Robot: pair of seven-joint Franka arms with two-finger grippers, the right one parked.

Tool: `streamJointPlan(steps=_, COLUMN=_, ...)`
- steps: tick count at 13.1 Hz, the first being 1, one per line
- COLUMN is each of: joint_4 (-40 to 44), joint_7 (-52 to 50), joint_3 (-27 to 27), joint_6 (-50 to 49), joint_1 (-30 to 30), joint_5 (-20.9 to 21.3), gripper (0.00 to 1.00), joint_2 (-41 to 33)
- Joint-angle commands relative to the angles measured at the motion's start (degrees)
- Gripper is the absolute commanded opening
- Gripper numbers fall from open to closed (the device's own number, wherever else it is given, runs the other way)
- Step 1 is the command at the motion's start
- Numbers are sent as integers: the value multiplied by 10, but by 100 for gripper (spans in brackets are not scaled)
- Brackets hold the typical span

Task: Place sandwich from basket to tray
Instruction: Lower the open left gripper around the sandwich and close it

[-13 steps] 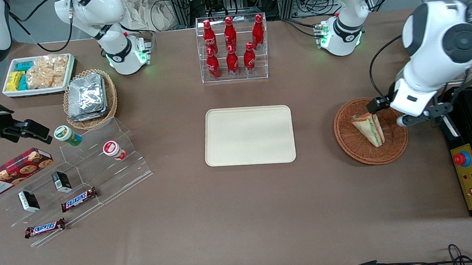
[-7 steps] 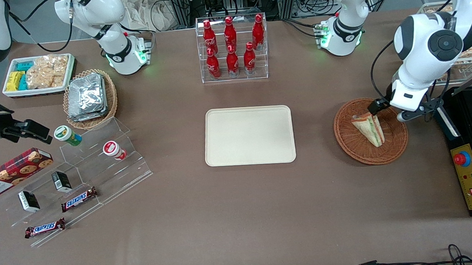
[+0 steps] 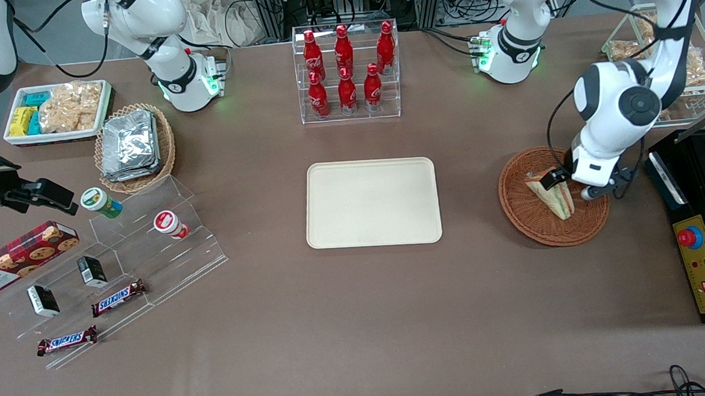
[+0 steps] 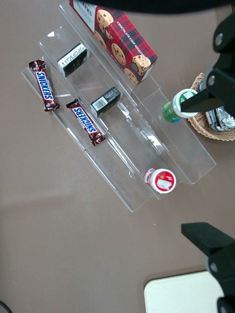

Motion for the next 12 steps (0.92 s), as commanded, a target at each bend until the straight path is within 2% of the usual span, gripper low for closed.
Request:
streamJointPlan(steps=1, joint_4=6, joint_7=-18, joint_3=-2, joint_6=18, joint_1=2, joint_5=5, gripper=100, joint_2=21)
streamJointPlan(steps=3, joint_4=6, joint_7=-18, joint_3=-2, joint_6=27, joint_1=2, joint_5=5, gripper=98, joint_2=27)
streamJointPlan(steps=4, joint_4=6, joint_7=-18, joint_3=-2, joint_6=28, joint_1=2, joint_5=5, gripper=93, joint_2=30)
streamJointPlan(steps=5, joint_4=6, joint_7=-17, joint_3=-2, joint_6=30, joint_1=2, joint_5=5, gripper=74, joint_2=30)
streamJointPlan(steps=6, joint_4=6, joint_7=-17, joint_3=-2, joint_6=30, joint_1=2, joint_5=5, gripper=42, joint_2=29)
streamJointPlan(steps=7, joint_4=6, joint_7=-17, joint_3=-2, joint_6=30, joint_1=2, joint_5=5, gripper=22, joint_2=30)
streamJointPlan(steps=8, joint_4=6, joint_7=-17, joint_3=-2, joint_6=30, joint_1=2, joint_5=5, gripper=16, joint_2=29)
streamJointPlan(steps=12, joint_4=11, joint_7=-10, joint_3=-2, joint_6=18, joint_1=2, joint_5=5, gripper=12, joint_2=16)
